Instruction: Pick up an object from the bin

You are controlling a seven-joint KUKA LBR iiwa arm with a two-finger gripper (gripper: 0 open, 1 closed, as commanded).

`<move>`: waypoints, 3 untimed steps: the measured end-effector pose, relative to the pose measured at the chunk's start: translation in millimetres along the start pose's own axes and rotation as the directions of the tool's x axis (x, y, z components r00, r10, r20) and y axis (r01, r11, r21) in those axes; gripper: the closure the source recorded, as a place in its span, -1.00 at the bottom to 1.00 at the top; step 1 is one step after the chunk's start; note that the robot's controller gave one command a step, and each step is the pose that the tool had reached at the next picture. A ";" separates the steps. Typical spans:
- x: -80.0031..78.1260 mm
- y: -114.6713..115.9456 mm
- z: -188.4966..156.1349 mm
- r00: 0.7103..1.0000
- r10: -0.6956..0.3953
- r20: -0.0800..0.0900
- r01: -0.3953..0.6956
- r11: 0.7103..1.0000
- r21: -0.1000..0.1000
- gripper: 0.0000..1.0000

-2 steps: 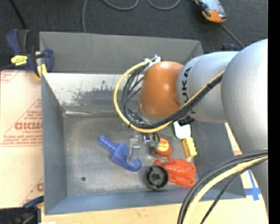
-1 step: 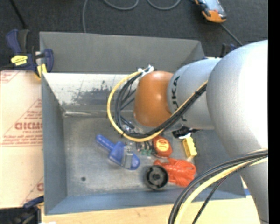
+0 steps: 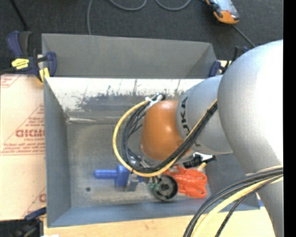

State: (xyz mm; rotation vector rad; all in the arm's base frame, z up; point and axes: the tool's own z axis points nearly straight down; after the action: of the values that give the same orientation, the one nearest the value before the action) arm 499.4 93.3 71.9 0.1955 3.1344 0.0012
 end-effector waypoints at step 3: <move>-19.0 -7.7 0.1 1.000 -0.021 0.003 0.021 1.000 -0.002 1.00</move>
Offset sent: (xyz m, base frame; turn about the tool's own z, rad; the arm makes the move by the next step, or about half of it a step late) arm 0.0300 0.0195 -0.0006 -0.0075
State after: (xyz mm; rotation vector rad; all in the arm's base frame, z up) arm 517.4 83.3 71.8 0.1626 3.1334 0.0049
